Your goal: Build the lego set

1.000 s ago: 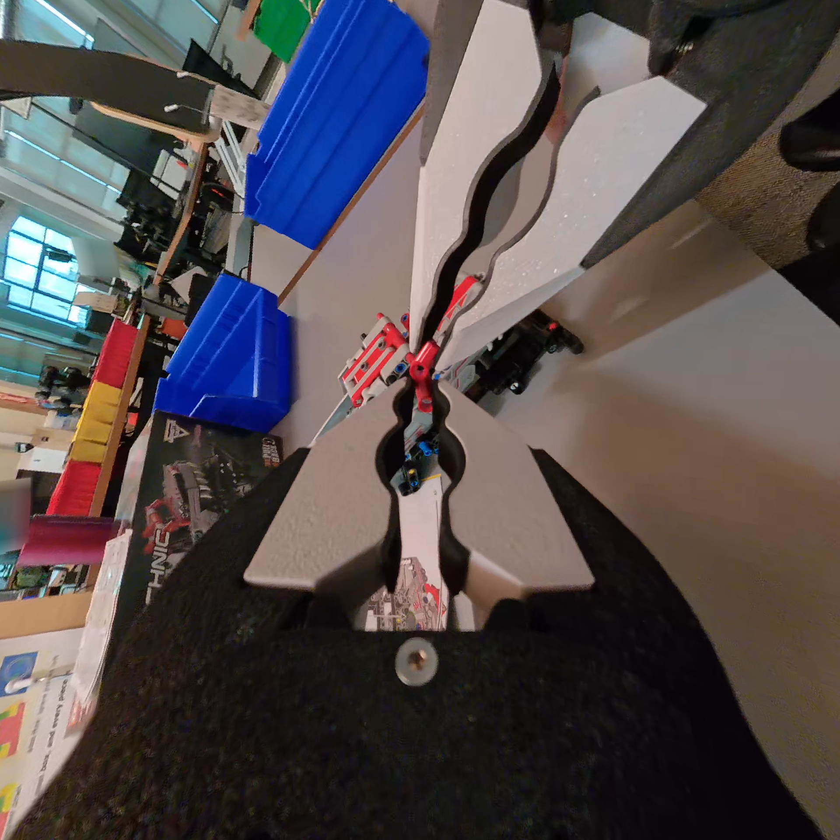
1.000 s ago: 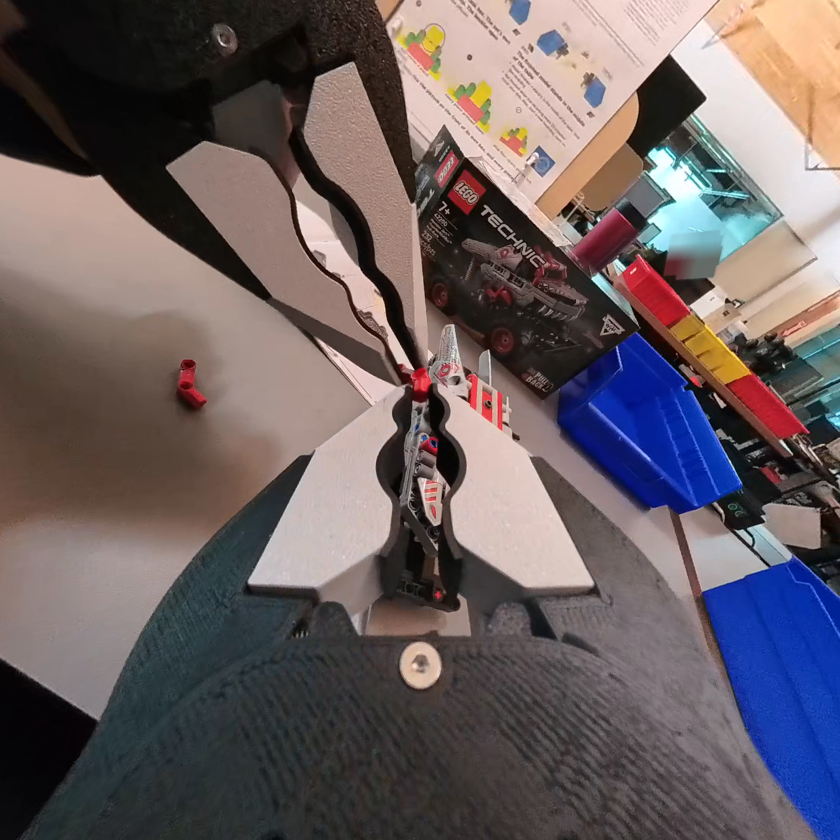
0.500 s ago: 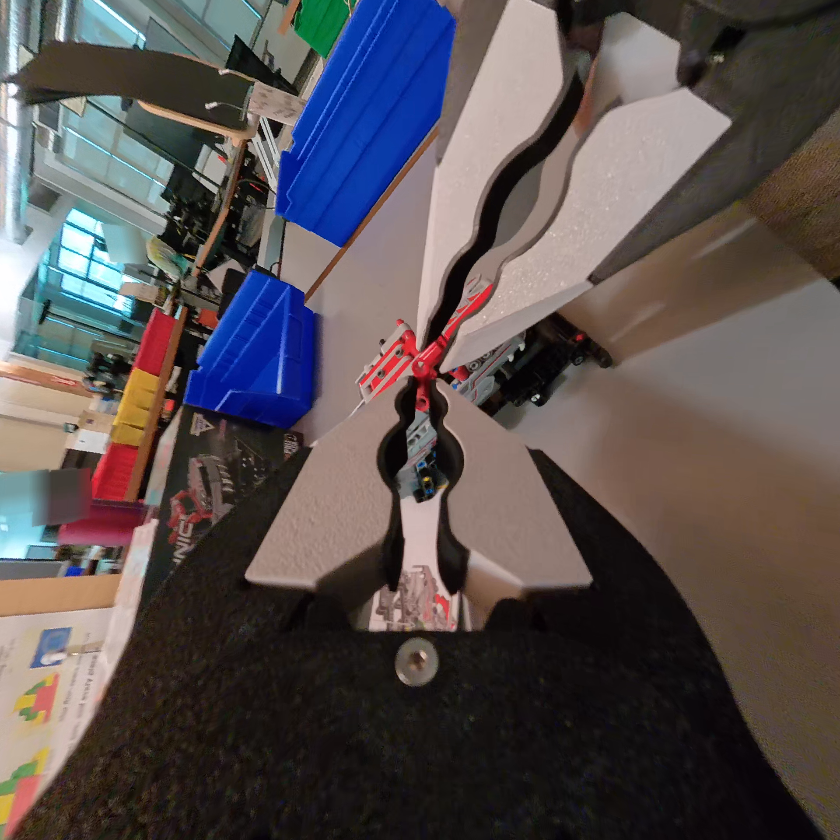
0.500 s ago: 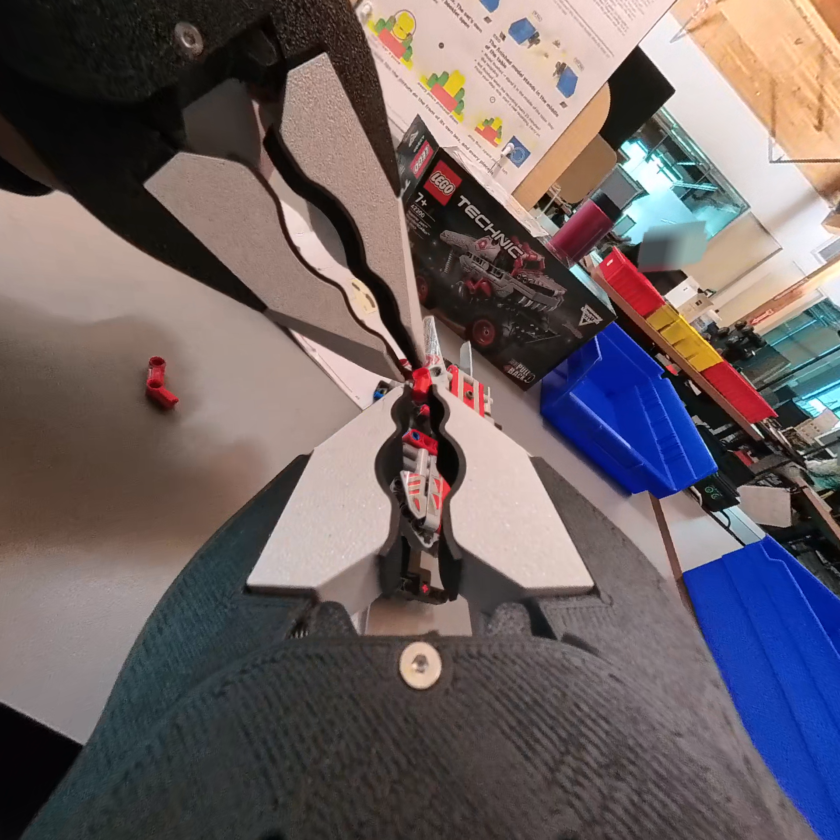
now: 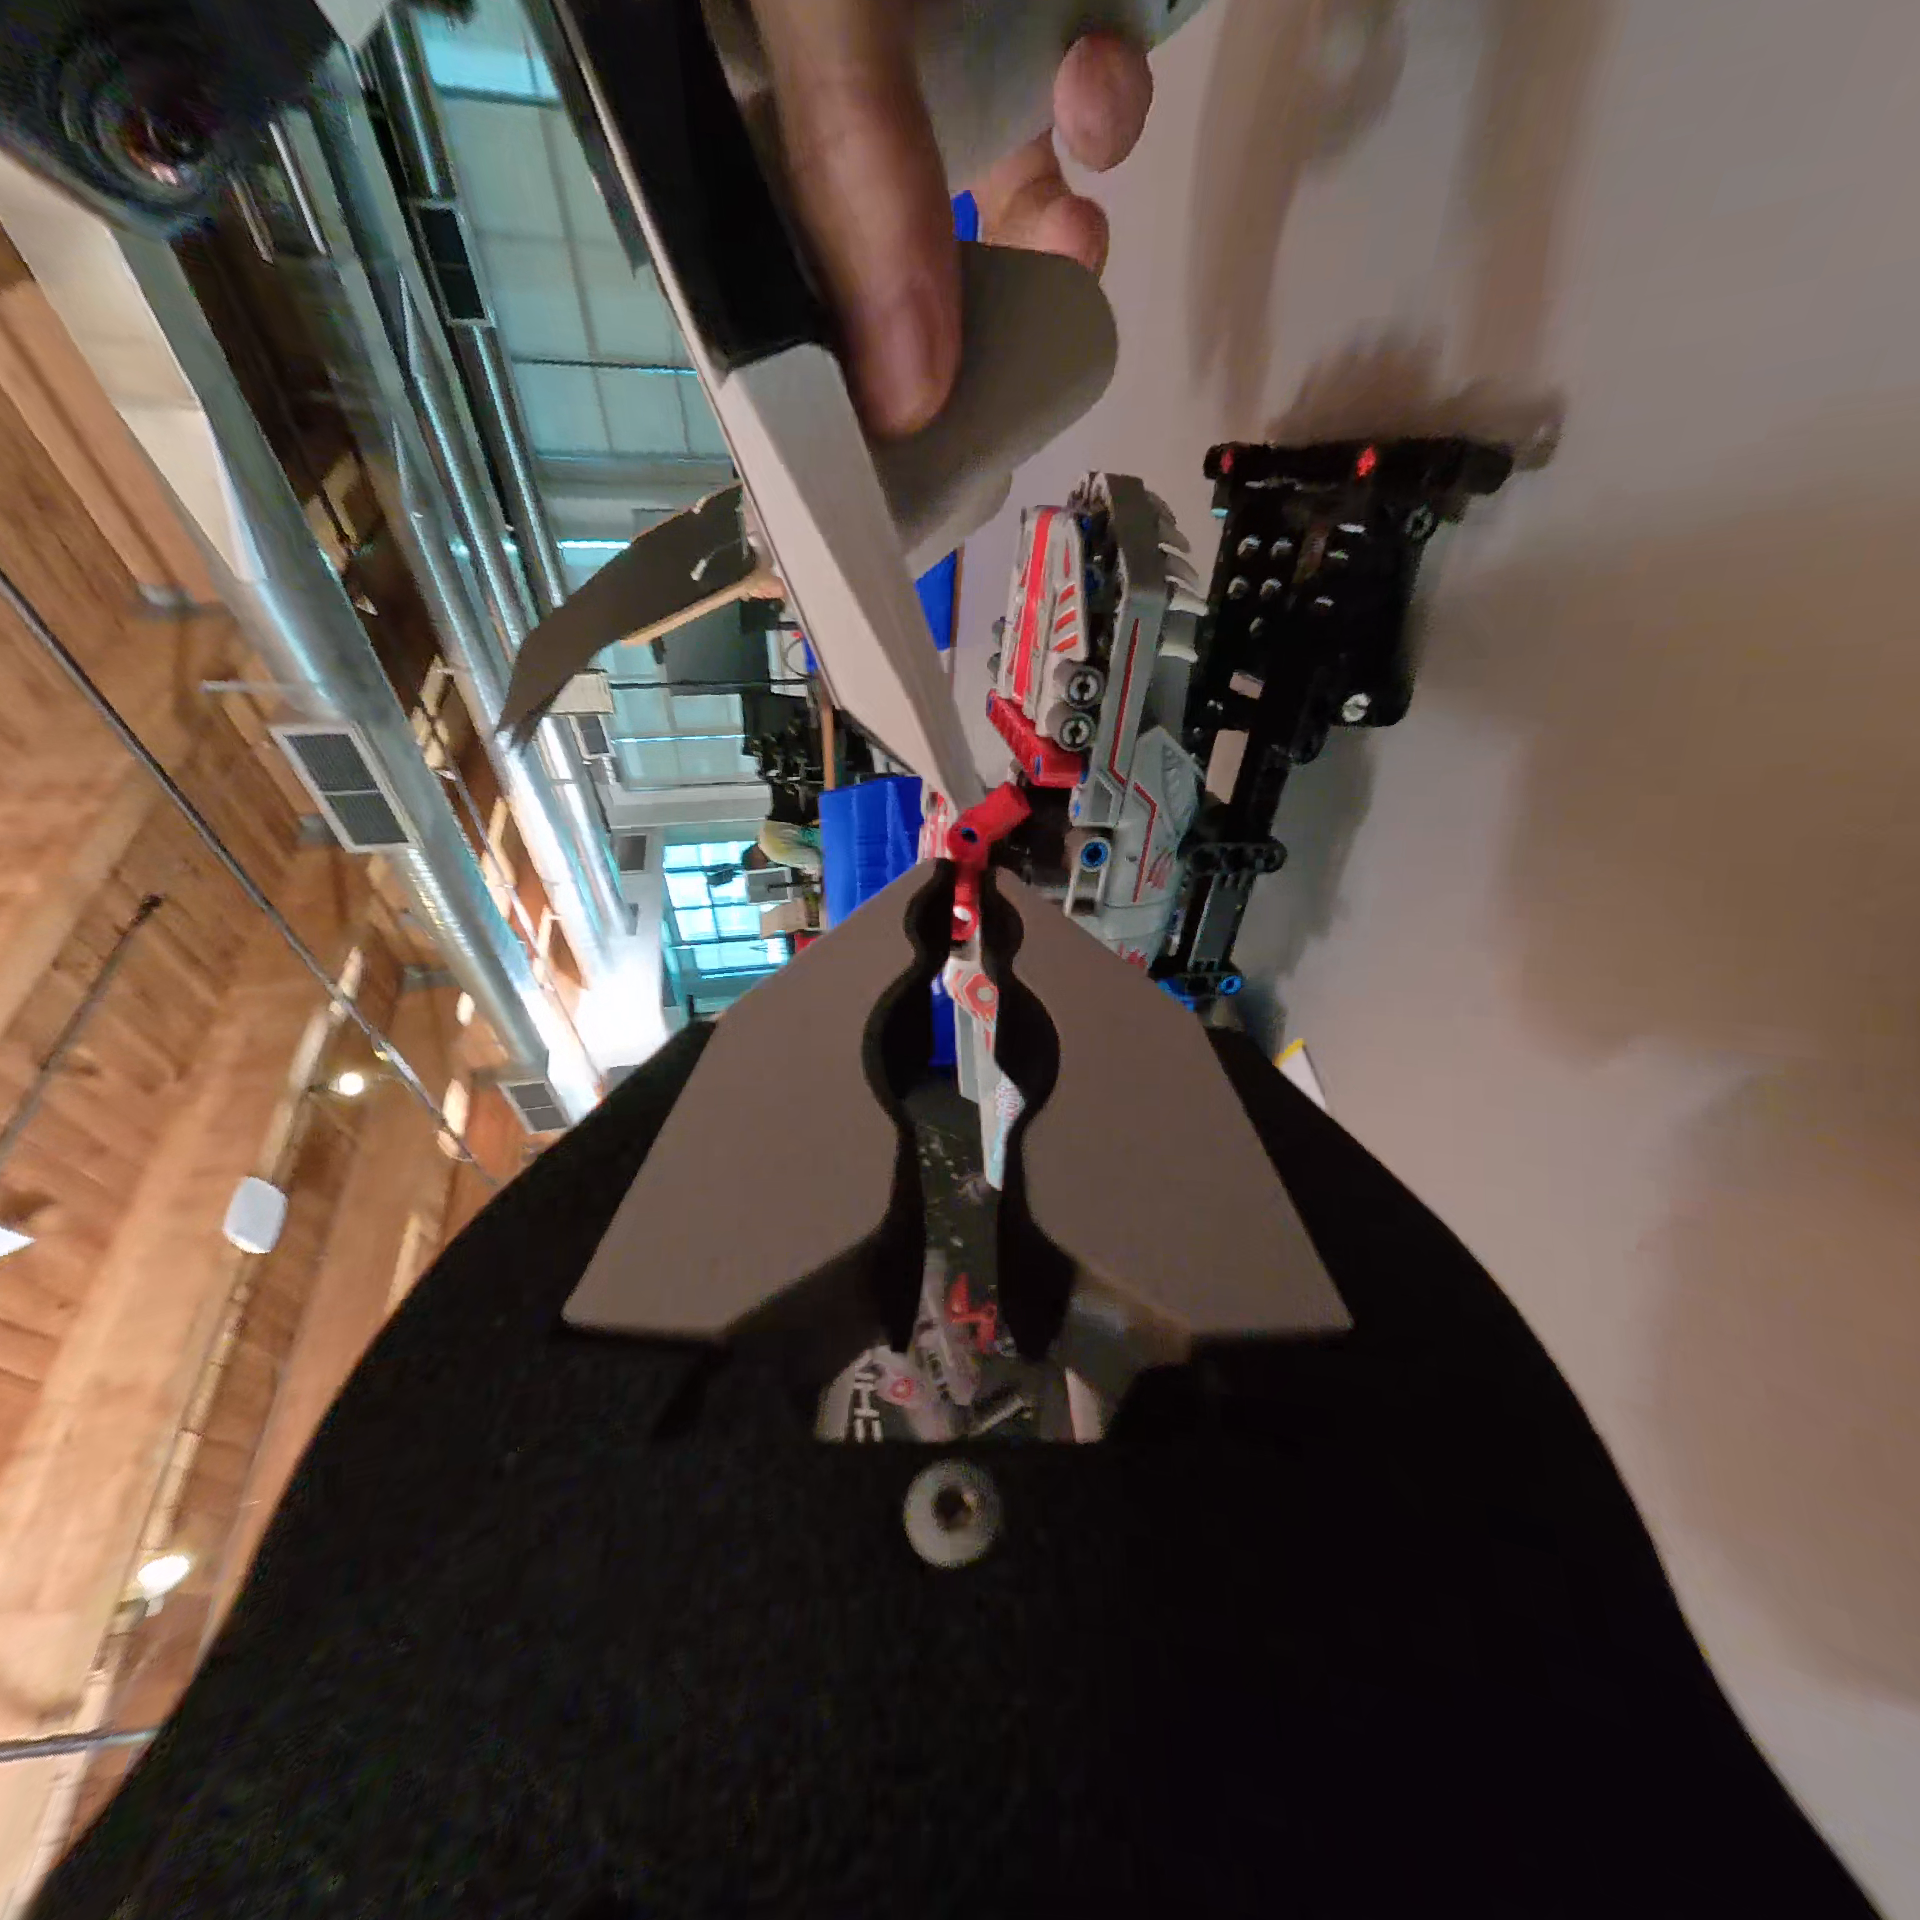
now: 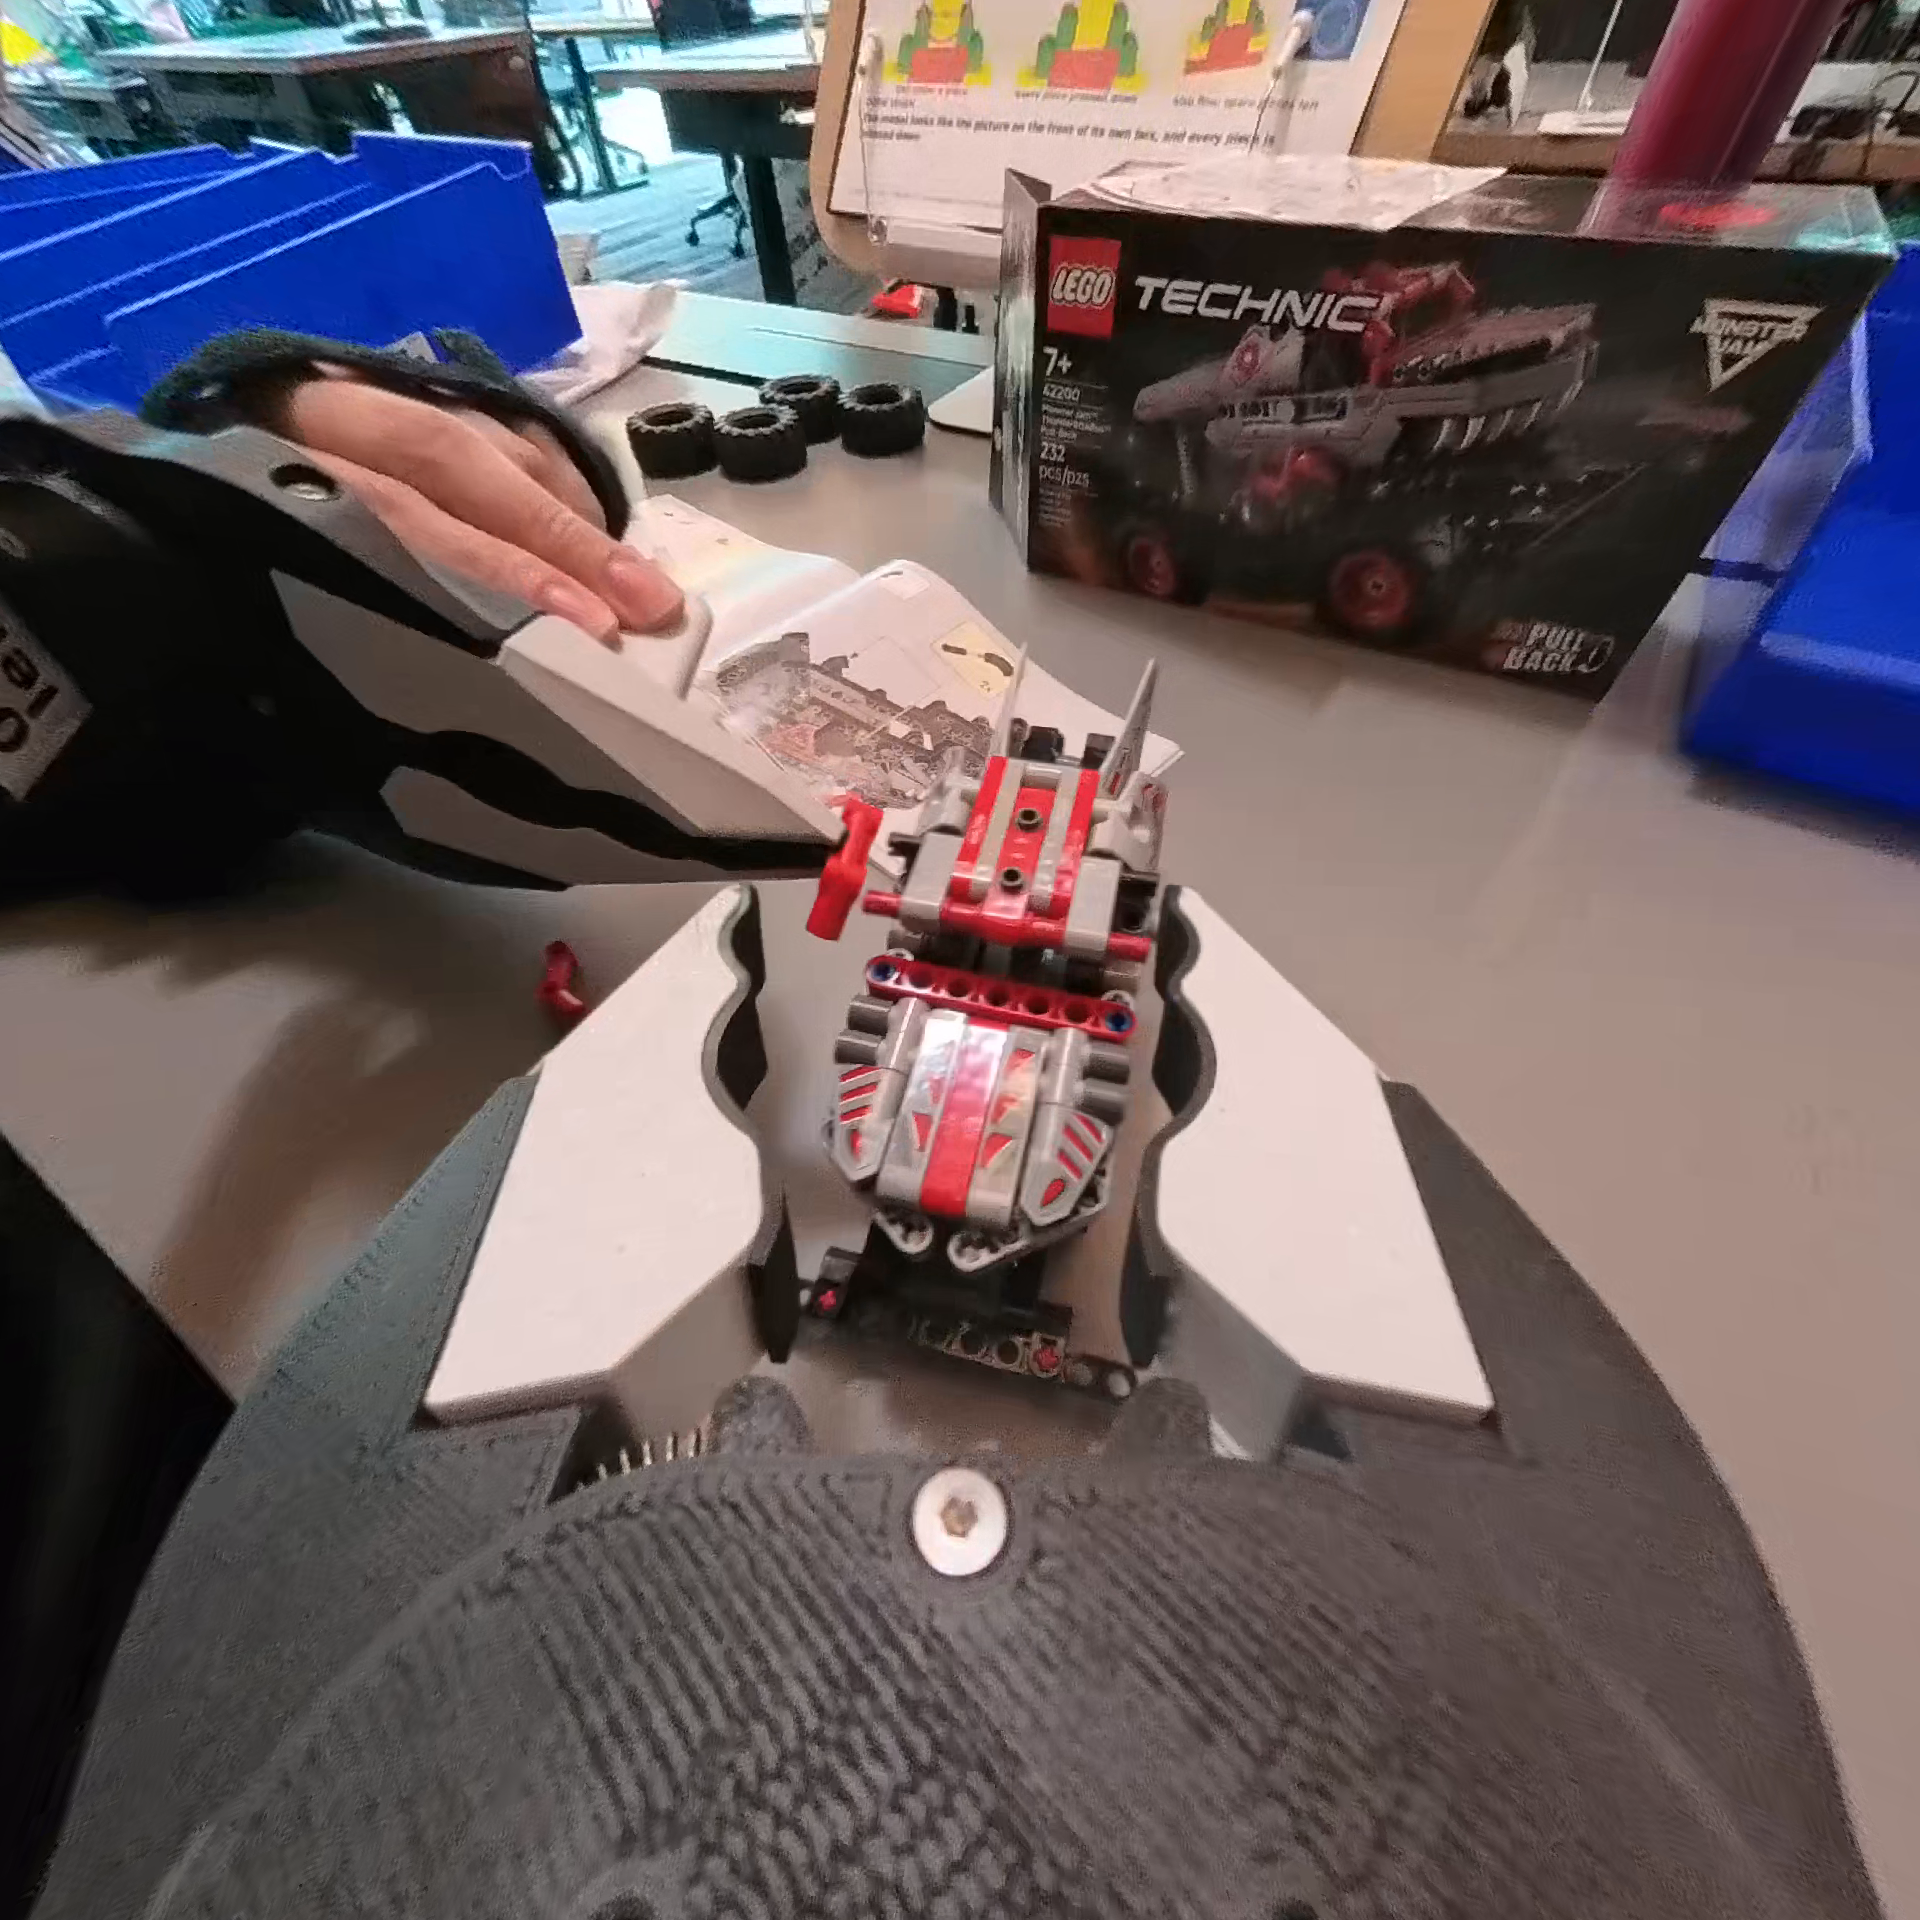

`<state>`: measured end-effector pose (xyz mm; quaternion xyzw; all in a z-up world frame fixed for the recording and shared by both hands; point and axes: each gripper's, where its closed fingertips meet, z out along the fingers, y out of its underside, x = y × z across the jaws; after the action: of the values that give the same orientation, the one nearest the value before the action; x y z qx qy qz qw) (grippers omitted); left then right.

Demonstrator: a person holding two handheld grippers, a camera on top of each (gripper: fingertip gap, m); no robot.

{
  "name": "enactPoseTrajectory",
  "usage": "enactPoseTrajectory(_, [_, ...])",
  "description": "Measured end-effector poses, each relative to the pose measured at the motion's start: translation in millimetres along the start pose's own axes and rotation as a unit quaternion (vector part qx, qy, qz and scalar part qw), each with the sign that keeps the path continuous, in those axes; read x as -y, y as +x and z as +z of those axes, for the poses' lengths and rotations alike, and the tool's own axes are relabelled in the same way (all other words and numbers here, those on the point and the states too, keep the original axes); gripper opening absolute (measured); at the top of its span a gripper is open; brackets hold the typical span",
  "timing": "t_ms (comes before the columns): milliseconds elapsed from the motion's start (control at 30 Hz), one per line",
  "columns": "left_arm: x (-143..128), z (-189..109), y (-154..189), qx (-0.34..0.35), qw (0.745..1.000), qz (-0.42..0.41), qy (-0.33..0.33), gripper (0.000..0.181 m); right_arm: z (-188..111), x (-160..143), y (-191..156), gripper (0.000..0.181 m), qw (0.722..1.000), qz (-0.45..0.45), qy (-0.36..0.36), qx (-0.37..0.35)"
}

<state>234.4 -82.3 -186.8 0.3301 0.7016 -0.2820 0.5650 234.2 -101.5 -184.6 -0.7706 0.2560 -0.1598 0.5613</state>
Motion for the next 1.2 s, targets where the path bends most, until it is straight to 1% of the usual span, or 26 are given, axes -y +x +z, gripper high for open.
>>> enactPoseTrajectory(67, [-2, -1, -1, 0.008, 1.0, 0.019, -0.005, 0.001, 3, -6, 0, 0.076, 1.0, -0.002, -0.021, 0.006])
enactPoseTrajectory(133, [0, -1, -1, 0.012, 0.999, 0.042, 0.0, 0.001, 0, -9, 7, 0.078, 0.999, -0.024, -0.037, -0.016])
enactPoseTrajectory(200, [3, -3, -2, 0.02, 0.998, 0.055, 0.008, 0.001, -5, 0, 16, 0.084, 0.999, -0.028, -0.015, -0.043])
enactPoseTrajectory(267, [6, -3, -3, 0.026, 0.997, 0.067, 0.015, 0.001, -5, 1, 12, 0.082, 1.0, -0.012, -0.011, -0.022])
enactPoseTrajectory(333, [9, -2, -4, 0.038, 0.996, 0.08, 0.026, 0.001, 1, -8, 8, 0.082, 0.999, -0.006, -0.032, -0.004])
enactPoseTrajectory(400, [11, -2, -2, 0.037, 0.995, 0.088, 0.036, 0.001, 5, -12, 5, 0.084, 0.999, -0.005, -0.033, 0.006])
enactPoseTrajectory(500, [10, -2, -5, 0.045, 0.995, 0.082, 0.044, 0.001, 5, -6, 3, 0.076, 1.0, 0.011, -0.008, 0.017])
enactPoseTrajectory(767, [16, 1, -3, 0.053, 0.995, 0.054, 0.061, 0.0, 9, -6, 6, 0.067, 1.0, 0.008, 0.003, 0.009])
enactPoseTrajectory(933, [17, 0, -3, 0.063, 0.995, 0.056, 0.062, 0.0, 10, -6, 6, 0.066, 1.0, 0.012, 0.011, 0.006])
enactPoseTrajectory(1133, [18, 0, -2, 0.072, 0.993, 0.074, 0.052, 0.0, 11, -6, 8, 0.066, 1.0, -0.006, 0.005, 0.0])
enactPoseTrajectory(1200, [19, -3, -2, 0.076, 0.993, 0.067, 0.057, 0.0, 12, -7, 8, 0.066, 1.0, -0.017, 0.003, -0.002])
